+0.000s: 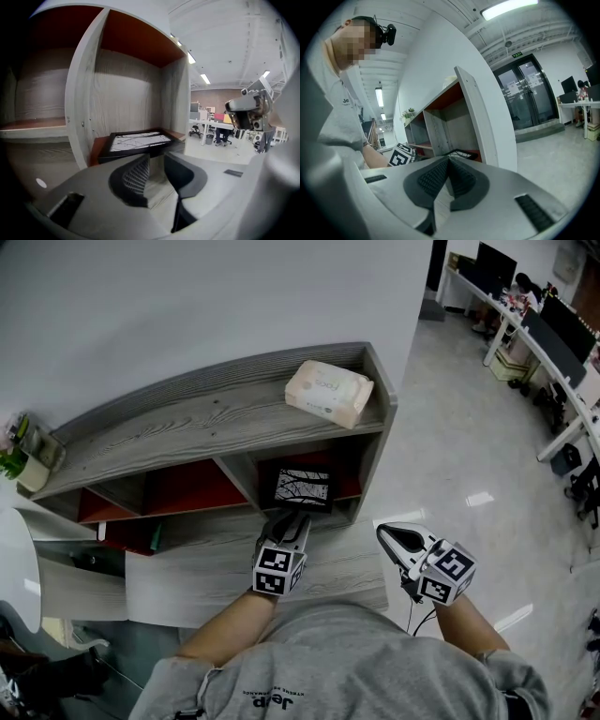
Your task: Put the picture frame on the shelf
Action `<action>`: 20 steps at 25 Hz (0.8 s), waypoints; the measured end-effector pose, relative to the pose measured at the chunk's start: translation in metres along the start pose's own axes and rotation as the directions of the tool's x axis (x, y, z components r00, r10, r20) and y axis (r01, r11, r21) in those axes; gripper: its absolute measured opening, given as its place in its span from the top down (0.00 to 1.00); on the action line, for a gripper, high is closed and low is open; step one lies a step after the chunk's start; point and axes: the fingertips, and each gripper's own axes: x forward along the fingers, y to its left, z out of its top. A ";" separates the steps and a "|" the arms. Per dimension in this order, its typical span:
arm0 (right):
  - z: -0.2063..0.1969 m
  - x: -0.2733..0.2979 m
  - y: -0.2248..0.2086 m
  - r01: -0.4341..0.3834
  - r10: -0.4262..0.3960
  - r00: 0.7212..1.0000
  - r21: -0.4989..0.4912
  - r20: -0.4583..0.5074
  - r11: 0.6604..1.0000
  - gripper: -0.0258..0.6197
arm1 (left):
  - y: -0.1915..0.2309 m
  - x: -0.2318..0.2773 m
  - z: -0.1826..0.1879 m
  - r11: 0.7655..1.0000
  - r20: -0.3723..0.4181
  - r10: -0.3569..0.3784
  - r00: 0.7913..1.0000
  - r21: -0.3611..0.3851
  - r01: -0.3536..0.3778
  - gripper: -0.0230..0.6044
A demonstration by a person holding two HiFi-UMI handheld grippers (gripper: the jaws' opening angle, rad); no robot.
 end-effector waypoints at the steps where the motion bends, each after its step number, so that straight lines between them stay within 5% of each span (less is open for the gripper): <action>1: 0.000 -0.001 0.000 0.001 -0.001 1.000 0.001 0.000 1.000 0.95 | 0.000 0.001 0.001 1.000 0.001 -0.001 1.000 0.002 0.001 0.80; 20: 0.003 -0.001 -0.007 0.005 -0.005 1.000 0.003 0.008 1.000 0.95 | -0.007 0.023 0.025 0.999 -0.003 -0.026 1.000 0.027 0.026 0.80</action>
